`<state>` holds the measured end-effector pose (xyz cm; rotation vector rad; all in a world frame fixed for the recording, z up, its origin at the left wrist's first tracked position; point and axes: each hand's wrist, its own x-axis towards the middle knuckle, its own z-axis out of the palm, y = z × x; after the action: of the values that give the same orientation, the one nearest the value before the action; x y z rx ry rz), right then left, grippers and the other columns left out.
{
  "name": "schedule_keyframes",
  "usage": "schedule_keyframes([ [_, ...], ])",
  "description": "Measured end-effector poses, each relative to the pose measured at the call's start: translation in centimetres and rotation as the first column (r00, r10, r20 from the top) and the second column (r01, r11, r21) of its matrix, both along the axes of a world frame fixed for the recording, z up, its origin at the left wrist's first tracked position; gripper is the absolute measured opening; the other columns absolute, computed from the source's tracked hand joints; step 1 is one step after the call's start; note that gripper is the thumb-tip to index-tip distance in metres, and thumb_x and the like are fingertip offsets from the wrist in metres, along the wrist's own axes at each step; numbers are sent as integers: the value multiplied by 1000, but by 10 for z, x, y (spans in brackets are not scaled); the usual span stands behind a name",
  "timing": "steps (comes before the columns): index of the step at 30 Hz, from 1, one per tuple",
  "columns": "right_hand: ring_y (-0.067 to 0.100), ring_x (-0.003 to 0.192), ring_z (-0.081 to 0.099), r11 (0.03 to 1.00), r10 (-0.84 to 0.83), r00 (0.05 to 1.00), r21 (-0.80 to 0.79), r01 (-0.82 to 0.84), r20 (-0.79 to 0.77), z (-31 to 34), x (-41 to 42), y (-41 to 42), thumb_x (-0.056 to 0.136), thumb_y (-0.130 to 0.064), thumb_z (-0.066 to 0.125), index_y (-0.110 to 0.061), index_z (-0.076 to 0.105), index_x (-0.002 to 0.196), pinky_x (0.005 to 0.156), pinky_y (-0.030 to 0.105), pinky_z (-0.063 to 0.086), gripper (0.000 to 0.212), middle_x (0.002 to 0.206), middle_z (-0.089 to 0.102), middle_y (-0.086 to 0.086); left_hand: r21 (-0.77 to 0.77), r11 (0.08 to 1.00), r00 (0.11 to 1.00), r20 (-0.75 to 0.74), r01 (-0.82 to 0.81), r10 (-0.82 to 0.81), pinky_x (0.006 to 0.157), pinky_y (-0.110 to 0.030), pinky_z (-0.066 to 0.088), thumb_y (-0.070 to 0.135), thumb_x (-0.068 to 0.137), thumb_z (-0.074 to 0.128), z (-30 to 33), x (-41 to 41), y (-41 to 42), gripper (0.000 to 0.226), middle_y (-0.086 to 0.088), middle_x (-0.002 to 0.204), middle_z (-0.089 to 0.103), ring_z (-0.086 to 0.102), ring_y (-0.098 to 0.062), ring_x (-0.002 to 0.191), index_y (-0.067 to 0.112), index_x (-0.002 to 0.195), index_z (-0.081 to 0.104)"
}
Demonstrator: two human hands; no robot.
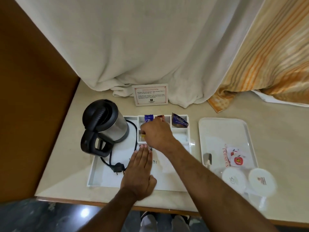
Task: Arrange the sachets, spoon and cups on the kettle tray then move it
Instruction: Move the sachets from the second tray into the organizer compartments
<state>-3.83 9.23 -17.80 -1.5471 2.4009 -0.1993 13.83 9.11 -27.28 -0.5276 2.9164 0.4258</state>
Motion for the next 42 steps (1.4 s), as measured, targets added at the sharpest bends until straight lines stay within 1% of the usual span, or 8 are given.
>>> schedule_keyframes([
  [6, 27, 101, 54, 983, -3, 999, -184, 8, 32, 3, -1, 21, 81, -10, 64, -16, 64, 104, 69, 36, 47, 24, 101, 66, 7, -10, 1000, 1000, 7, -1, 2, 120, -45, 6, 39, 79, 46, 0, 1, -2, 94, -18, 163, 2, -5, -28, 151, 5, 153, -1],
  [11, 28, 88, 55, 915, -249, 966, -345, 209, -76, 34, -48, 91, 76, -9, 65, -15, 66, 87, 60, 37, 50, 13, 86, 64, 4, 11, 1000, 1000, -15, 13, -13, 120, -48, 9, 38, 79, 44, -4, 3, -2, 91, -20, 163, 4, -3, -30, 151, 3, 153, 5],
  [15, 30, 98, 55, 930, -335, 904, 59, 362, -267, 34, -103, 174, 74, -14, 65, -21, 61, 111, 69, 38, 52, 38, 102, 62, 4, -10, 999, 999, -34, 31, -31, 120, -50, 12, 38, 78, 44, -9, 4, -3, 90, -22, 162, 5, 0, -32, 150, 2, 153, 8],
  [18, 31, 105, 53, 830, -326, 931, 422, 365, -165, 18, -123, 215, 77, -19, 64, -20, 49, 125, 81, 40, 50, 50, 118, 54, 8, -31, 999, 1000, 7, 21, -21, 120, -52, 14, 39, 80, 39, -8, 5, -3, 88, -20, 162, 1, -4, -31, 151, 3, 153, 6],
  [21, 26, 100, 59, 803, -377, 926, 499, 326, 2, 6, -131, 229, 68, -18, 72, -21, 49, 122, 79, 36, 50, 58, 117, 54, 4, -30, 999, 1000, 11, 12, -11, 120, -50, 12, 39, 81, 37, -7, 3, -2, 86, -19, 162, 0, -3, -30, 151, 4, 153, 5],
  [26, 19, 78, 61, 780, -409, 909, 548, 302, 81, 11, -135, 223, 61, -9, 67, -22, 62, 79, 61, 26, 46, 23, 89, 67, -2, -26, 999, 1000, 25, 19, -19, 121, -52, 12, 40, 82, 35, -3, 2, -1, 86, -20, 162, -1, -5, -30, 151, 3, 153, 4],
  [35, 15, 79, 59, 958, -179, 961, -184, 219, 211, 49, -46, 106, 77, -37, 67, -27, 70, 84, 60, 26, 42, 12, 82, 69, -7, -17, 1000, 1000, 9, 10, -10, 121, -51, 12, 38, 78, 41, 5, 1, 0, 88, -23, 161, 7, 0, -32, 150, 0, 152, 11],
  [42, 30, 104, 56, 989, -90, 982, 102, 107, -163, 12, -2, 30, 83, -9, 59, -15, 70, 100, 75, 43, 50, 21, 101, 68, 9, -24, 1000, 1000, -16, 12, -12, 119, -49, 10, 36, 77, 45, 3, 5, -2, 89, -23, 160, 12, 4, -34, 150, -1, 152, 13],
])
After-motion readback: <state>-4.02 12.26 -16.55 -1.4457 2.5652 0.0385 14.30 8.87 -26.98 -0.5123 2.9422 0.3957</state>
